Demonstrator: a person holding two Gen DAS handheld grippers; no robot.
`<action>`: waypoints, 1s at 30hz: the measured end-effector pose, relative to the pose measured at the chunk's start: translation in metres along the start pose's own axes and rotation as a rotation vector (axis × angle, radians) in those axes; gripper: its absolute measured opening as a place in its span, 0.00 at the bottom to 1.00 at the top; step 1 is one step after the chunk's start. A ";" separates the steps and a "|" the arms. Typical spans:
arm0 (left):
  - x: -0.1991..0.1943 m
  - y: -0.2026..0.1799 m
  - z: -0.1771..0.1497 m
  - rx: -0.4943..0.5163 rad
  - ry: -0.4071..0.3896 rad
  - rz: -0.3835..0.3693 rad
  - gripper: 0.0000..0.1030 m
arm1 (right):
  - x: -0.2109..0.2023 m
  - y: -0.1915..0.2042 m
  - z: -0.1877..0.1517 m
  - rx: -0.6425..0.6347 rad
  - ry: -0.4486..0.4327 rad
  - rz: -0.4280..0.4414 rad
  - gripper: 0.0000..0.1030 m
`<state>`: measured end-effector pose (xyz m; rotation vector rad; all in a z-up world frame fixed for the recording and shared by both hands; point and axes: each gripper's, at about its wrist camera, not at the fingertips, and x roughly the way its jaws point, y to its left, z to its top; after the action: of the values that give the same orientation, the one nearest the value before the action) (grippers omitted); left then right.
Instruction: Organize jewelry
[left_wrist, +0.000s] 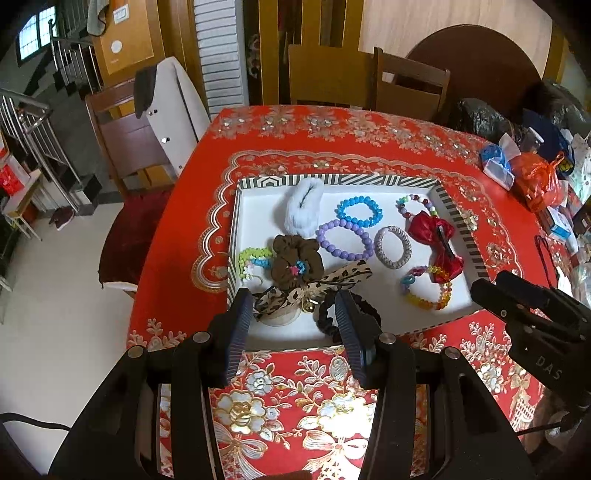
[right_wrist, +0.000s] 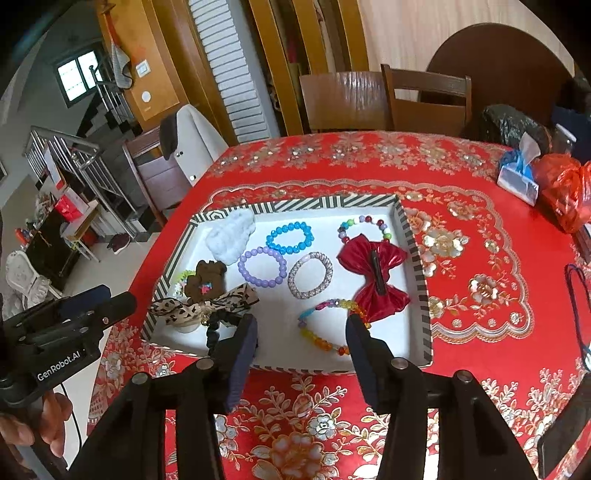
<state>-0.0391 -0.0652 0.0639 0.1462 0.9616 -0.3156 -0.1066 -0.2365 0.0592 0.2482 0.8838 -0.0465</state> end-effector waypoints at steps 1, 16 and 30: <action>-0.001 0.000 0.000 -0.002 -0.005 0.000 0.45 | -0.002 0.000 0.000 0.002 -0.007 0.001 0.56; -0.017 -0.005 0.000 -0.007 -0.067 0.028 0.45 | -0.020 -0.002 -0.004 0.059 -0.057 0.014 0.58; -0.018 -0.003 -0.001 0.011 -0.073 0.047 0.45 | -0.019 0.004 -0.008 -0.021 -0.055 -0.044 0.58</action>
<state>-0.0509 -0.0642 0.0785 0.1666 0.8832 -0.2811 -0.1239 -0.2319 0.0695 0.2071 0.8349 -0.0848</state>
